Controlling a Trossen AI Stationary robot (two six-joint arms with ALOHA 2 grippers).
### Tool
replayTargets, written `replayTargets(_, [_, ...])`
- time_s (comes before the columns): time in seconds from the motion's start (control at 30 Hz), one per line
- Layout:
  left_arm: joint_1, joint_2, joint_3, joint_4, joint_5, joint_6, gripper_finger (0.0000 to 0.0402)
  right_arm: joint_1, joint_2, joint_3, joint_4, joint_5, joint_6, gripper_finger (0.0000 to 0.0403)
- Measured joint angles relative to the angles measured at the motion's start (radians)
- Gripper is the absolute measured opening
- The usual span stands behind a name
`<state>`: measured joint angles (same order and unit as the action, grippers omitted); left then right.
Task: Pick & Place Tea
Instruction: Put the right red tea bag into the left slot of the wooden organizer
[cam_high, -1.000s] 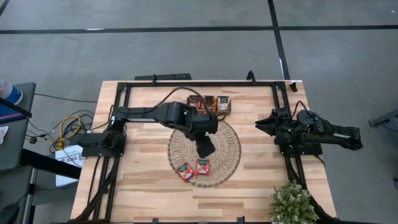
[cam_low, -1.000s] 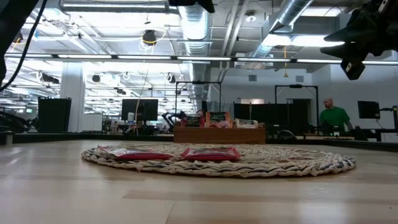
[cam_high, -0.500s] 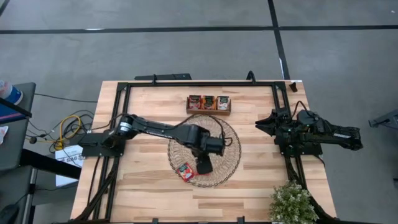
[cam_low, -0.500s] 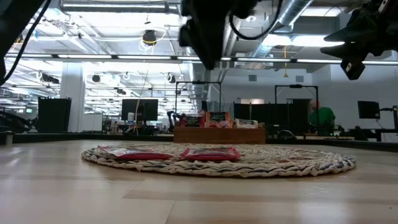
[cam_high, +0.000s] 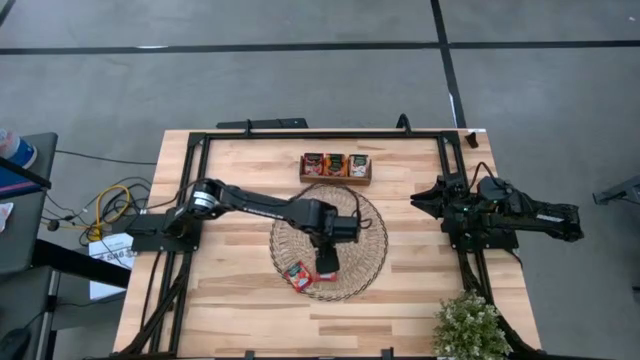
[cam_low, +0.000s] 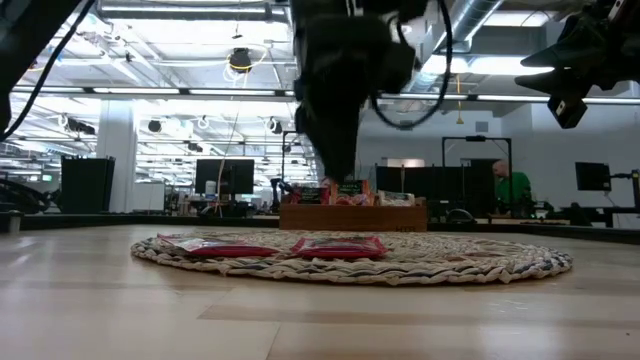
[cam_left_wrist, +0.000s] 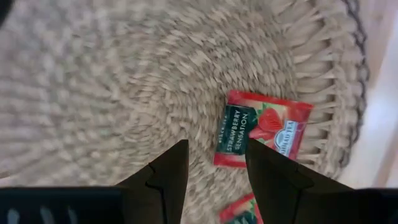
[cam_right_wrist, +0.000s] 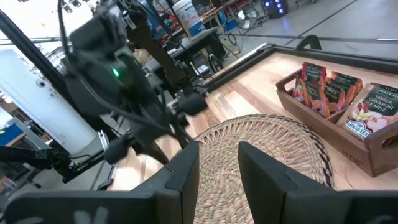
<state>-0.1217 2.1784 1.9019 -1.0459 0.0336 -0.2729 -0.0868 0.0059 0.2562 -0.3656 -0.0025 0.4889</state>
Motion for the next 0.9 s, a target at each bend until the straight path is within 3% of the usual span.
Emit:
replayTargets(0.37, [-0.017, 0.000, -0.184, 0.196, -0.019, 0.021, 0.0150, 0.000, 0.000, 0.000, 0.000, 0.000, 0.000, 0.0103])
replayTargets(0.9, [-0.057, 0.039, -0.190, 0.236, -0.045, 0.051, 0.0150, 0.000, 0.000, 0.000, 0.000, 0.000, 0.000, 0.0103])
